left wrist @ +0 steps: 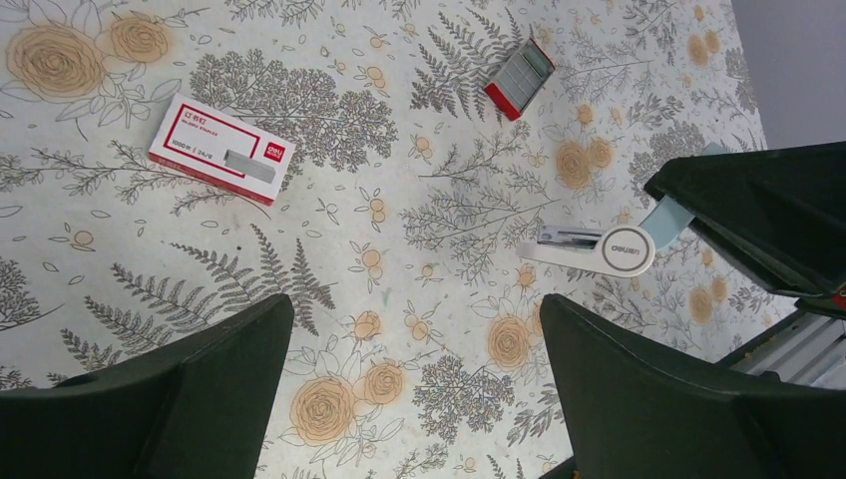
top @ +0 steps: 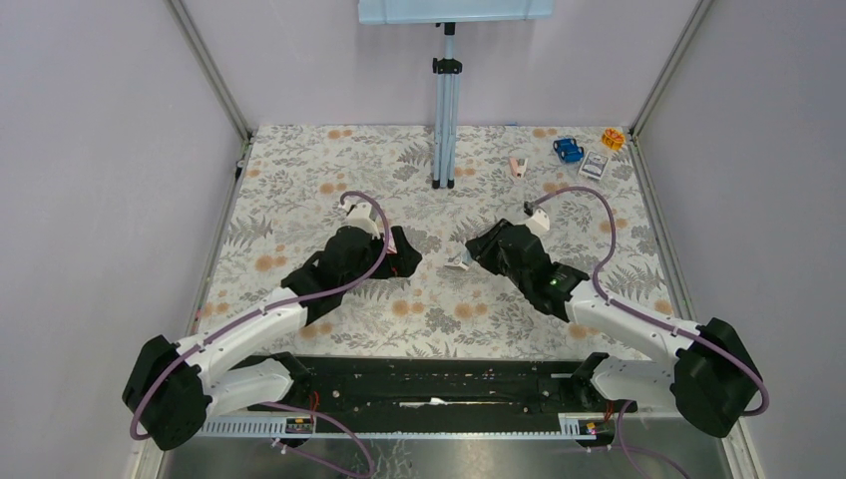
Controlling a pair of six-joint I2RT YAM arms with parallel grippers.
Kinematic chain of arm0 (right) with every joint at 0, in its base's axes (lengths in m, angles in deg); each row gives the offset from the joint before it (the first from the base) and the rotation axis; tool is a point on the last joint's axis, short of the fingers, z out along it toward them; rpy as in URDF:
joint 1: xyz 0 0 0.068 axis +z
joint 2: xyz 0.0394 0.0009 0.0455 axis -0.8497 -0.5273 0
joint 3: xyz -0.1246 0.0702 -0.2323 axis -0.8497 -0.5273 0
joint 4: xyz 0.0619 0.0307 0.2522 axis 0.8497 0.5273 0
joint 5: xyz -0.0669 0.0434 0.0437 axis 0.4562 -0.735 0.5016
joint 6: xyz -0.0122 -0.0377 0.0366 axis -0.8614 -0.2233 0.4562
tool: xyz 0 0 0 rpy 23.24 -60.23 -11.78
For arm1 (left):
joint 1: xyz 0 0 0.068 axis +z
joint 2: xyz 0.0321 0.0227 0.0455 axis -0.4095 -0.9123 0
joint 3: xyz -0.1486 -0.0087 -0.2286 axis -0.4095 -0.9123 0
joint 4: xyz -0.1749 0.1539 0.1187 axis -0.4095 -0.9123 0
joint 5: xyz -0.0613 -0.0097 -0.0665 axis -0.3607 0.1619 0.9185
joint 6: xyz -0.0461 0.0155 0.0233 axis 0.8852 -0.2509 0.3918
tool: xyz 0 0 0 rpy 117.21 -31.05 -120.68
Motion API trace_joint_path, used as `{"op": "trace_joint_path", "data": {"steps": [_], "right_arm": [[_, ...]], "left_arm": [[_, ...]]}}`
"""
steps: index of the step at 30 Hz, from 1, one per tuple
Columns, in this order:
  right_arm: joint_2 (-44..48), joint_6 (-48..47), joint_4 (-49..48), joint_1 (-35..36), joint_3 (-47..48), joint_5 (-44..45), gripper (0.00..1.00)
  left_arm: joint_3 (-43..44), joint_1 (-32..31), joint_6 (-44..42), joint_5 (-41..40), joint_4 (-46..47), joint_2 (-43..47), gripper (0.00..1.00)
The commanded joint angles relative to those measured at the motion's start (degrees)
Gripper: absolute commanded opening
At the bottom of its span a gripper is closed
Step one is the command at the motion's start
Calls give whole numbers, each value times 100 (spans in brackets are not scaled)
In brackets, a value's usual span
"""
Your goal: Unload the staples from the stapler
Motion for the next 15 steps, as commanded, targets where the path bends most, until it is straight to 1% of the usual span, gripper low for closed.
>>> {"op": "trace_joint_path", "data": {"steps": [1, 3, 8, 10, 12, 15], "right_arm": [[-8, 1975, 113, -85, -53, 210, 0], [2, 2519, -18, -107, -184, 151, 0], [-106, 4165, 68, -259, -471, -164, 0], [-173, 4739, -202, -301, -694, -348, 0], [-240, 5175, -401, -332, -874, -520, 0], [-320, 5496, -373, -343, -938, -617, 0]], "left_arm": [[398, 17, -176, -175, -185, 102, 99], [439, 15, -174, -184, -288, 92, 99], [378, 16, -94, -107, -308, 125, 99], [347, 19, -60, -50, -285, 117, 99], [345, 17, -35, -7, -291, 98, 99], [339, 17, -15, 9, -309, 115, 99]]}}
